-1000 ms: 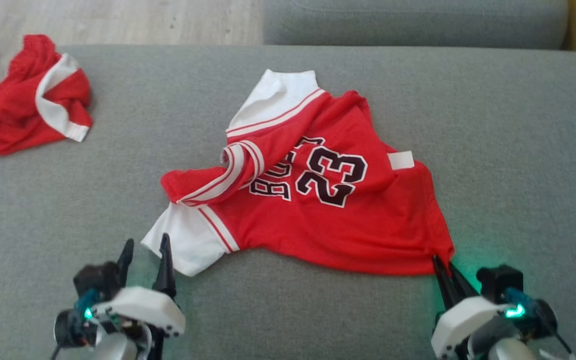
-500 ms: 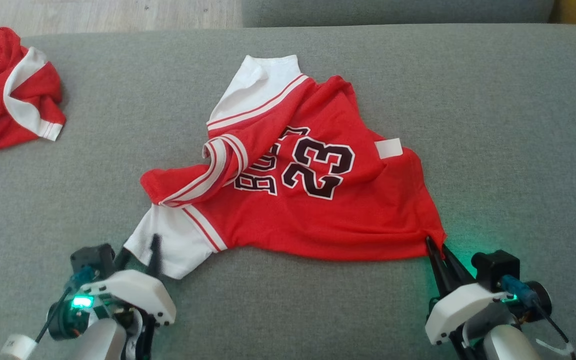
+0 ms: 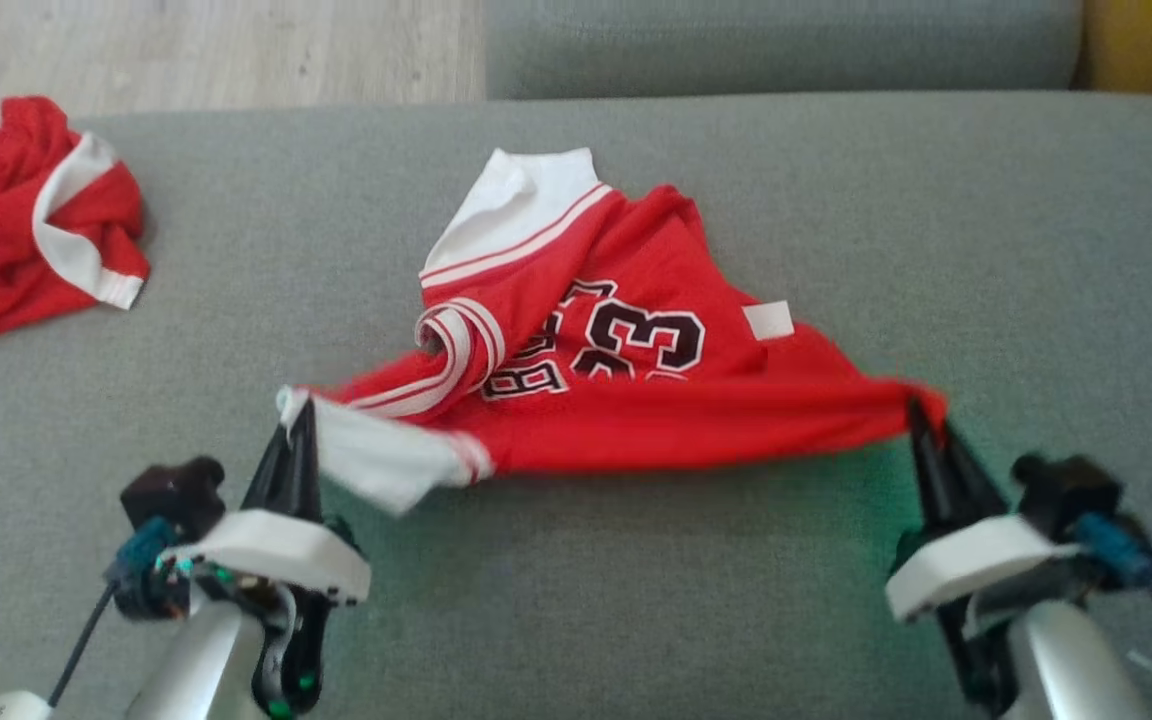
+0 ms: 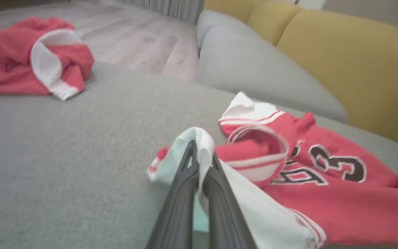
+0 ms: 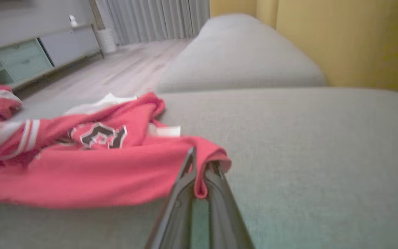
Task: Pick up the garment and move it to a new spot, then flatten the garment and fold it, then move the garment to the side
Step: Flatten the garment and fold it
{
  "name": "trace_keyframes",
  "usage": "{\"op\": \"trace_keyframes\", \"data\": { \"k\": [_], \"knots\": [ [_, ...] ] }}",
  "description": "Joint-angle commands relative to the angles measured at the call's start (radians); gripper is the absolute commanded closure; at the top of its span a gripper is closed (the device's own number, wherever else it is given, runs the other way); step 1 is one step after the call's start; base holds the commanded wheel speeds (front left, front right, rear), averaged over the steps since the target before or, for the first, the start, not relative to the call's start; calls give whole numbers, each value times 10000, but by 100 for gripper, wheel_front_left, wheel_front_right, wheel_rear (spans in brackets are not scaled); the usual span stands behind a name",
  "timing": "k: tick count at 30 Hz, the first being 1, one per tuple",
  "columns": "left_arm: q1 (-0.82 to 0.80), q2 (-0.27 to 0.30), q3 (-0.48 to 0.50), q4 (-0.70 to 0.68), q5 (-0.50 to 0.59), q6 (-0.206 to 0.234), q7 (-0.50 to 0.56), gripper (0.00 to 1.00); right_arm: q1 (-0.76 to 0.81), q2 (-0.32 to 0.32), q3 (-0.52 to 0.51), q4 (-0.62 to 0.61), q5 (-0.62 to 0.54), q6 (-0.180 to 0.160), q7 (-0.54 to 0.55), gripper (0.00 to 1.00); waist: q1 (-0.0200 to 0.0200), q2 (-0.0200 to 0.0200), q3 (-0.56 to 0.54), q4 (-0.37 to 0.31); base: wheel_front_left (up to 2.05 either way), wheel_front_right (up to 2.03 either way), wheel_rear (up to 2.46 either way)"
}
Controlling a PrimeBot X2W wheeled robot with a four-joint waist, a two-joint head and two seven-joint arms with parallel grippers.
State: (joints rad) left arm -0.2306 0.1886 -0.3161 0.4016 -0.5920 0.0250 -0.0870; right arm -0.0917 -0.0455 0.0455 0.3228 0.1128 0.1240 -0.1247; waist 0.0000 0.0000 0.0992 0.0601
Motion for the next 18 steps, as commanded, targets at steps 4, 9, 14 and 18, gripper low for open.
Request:
{"op": "trace_keyframes", "data": {
  "k": [4, 9, 14, 18],
  "knots": [
    [-438, 285, 537, -1691, -230, -101, 46, 100, -758, -47, -75, -1340, 22, 67, -52, 100, 0, 0, -490, 59, 0, 0, 0],
    [-586, 580, 691, -4077, -382, 24, 587, 100, -1097, -79, -437, -3165, -45, 67, 355, 100, 0, 0, -933, 57, 0, 0, 0],
    [-1174, 829, 901, -6586, -470, 372, 1361, 100, -1403, -270, -587, -5159, -31, 67, 1059, 100, 0, 0, -1173, -9, 0, 0, 0],
    [-2068, 988, 1005, -8175, -483, 560, 1994, 100, -1699, -467, -659, -6640, -97, 67, 1782, 100, 0, 0, -1194, -113, 0, 0, 0]
  ]
}}
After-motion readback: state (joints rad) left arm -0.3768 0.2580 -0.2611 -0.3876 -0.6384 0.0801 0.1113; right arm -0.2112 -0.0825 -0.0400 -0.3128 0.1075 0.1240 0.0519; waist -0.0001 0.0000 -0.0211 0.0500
